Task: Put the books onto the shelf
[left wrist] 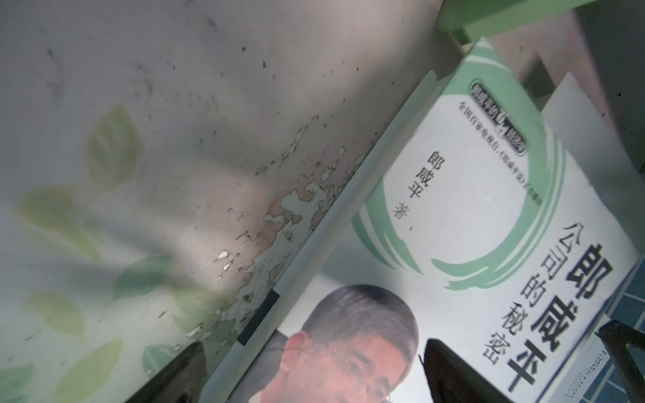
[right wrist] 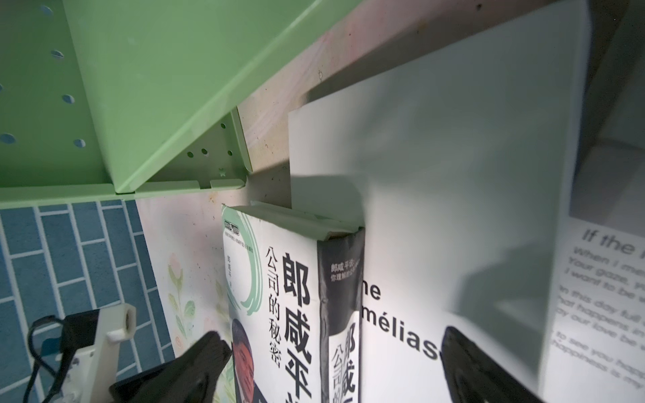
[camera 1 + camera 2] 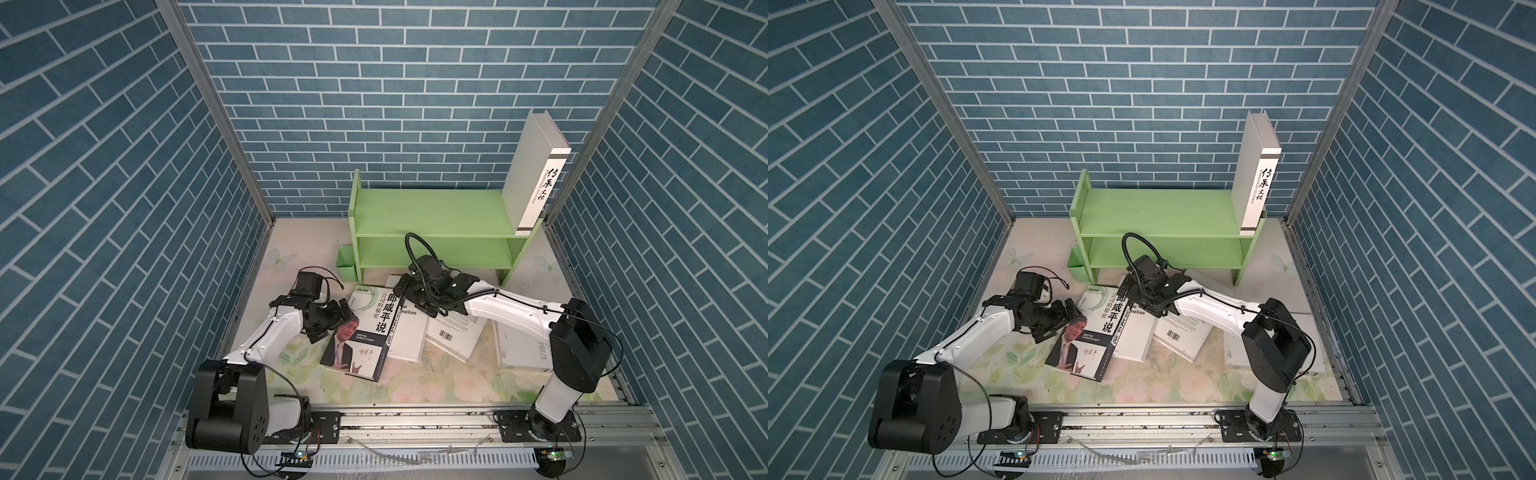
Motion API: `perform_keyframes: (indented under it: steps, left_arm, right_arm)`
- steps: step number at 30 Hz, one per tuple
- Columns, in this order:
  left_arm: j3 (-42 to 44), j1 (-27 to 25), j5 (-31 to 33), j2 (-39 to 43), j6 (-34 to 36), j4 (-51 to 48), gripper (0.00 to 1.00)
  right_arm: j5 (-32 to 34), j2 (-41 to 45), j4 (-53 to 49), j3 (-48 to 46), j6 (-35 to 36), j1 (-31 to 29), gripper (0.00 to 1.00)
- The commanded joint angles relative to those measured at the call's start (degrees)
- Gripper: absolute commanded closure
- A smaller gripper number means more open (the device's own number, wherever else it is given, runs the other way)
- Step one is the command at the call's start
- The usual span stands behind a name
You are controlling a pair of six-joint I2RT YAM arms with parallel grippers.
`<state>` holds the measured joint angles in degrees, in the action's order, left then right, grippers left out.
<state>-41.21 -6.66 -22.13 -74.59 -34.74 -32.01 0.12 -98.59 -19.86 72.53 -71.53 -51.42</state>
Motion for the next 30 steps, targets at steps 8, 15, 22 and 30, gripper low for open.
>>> perform_keyframes:
  steps: [8,15,22,30]
  left_arm:
    - [0.99,-4.13,-6.53,-0.65,-7.27,8.03,0.01]
    - [0.98,-5.29,-12.23,-2.32,-9.82,13.89,0.01]
    - [-1.02,-8.78,-15.18,-4.81,-10.35,17.52,0.01]
    - [-3.47,-13.0,-15.81,-4.52,-10.56,16.2,0.01]
  right_arm:
    - [-8.78,-4.24,3.82,-0.37,0.4,0.1,0.02]
    - [-12.55,-2.78,13.96,-2.98,0.67,0.12,0.02]
    - [-13.48,1.64,21.54,-6.54,0.91,0.14,0.03]
    - [-11.77,9.9,16.41,-8.65,2.65,0.14,0.03]
